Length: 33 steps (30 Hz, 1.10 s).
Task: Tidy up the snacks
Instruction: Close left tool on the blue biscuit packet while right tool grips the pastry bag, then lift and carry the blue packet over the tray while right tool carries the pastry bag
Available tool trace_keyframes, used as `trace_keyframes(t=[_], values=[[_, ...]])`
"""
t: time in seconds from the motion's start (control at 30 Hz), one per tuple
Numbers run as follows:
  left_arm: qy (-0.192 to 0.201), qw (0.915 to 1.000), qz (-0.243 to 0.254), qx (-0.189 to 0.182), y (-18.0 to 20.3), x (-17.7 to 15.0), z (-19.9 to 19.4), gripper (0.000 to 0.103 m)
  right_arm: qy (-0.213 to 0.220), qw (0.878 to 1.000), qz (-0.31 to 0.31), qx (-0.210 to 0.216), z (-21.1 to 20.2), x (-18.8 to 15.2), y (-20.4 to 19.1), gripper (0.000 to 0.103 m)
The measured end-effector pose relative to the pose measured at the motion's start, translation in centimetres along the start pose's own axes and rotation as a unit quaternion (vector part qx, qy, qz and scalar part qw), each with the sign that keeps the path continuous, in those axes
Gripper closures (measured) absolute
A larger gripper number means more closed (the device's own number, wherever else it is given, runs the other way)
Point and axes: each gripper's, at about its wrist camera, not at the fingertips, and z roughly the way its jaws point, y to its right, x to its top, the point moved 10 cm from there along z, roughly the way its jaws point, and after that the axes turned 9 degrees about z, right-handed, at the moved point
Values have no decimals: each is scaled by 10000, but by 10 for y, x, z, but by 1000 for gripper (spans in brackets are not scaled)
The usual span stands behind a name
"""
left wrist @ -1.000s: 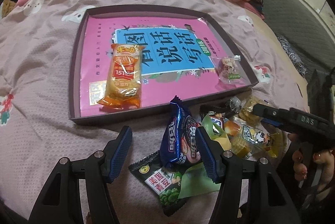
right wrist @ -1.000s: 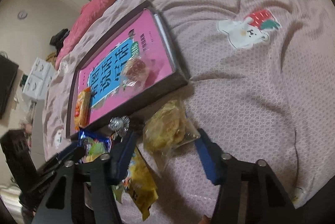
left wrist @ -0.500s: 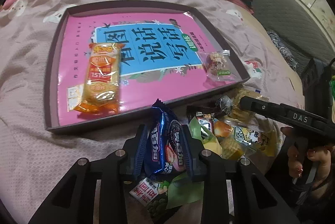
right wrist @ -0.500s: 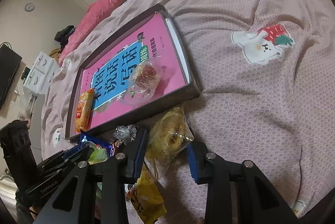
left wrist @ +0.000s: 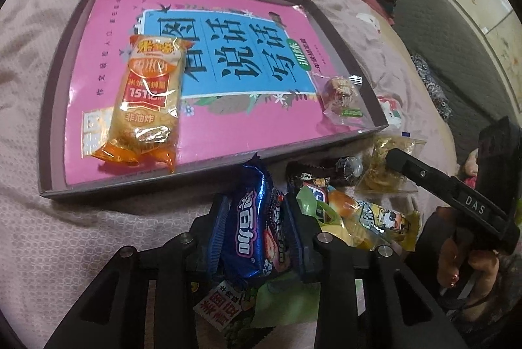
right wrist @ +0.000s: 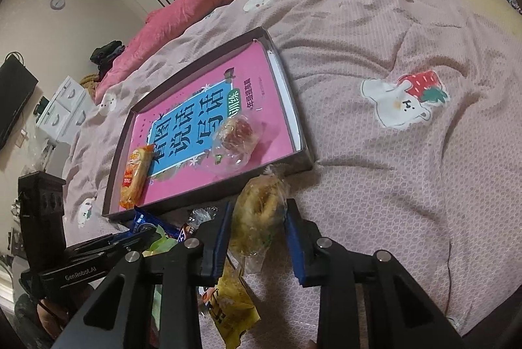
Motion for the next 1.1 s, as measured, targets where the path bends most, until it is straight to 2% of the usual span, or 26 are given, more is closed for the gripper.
trace_keyframes(t=[0.2,0.33,0.47,0.7,1.1], values=[[62,9993,-271,-263,-1,2,1,73,168,9996,-207,-23,-7,1,-7,72],[159,9991,-280,-289,0,3,-5,76,264,9993,-280,-21,-12,4,-10,73],[293,9993,-154,-159,4,5,-15,80,362,9985,-415,-18,-16,5,-15,74],[490,9986,93,154,8,11,-32,81,605,9951,-785,50,-26,8,-31,75],[906,9953,28,337,4,20,-66,81,825,9910,-1040,150,-33,11,-44,75]])
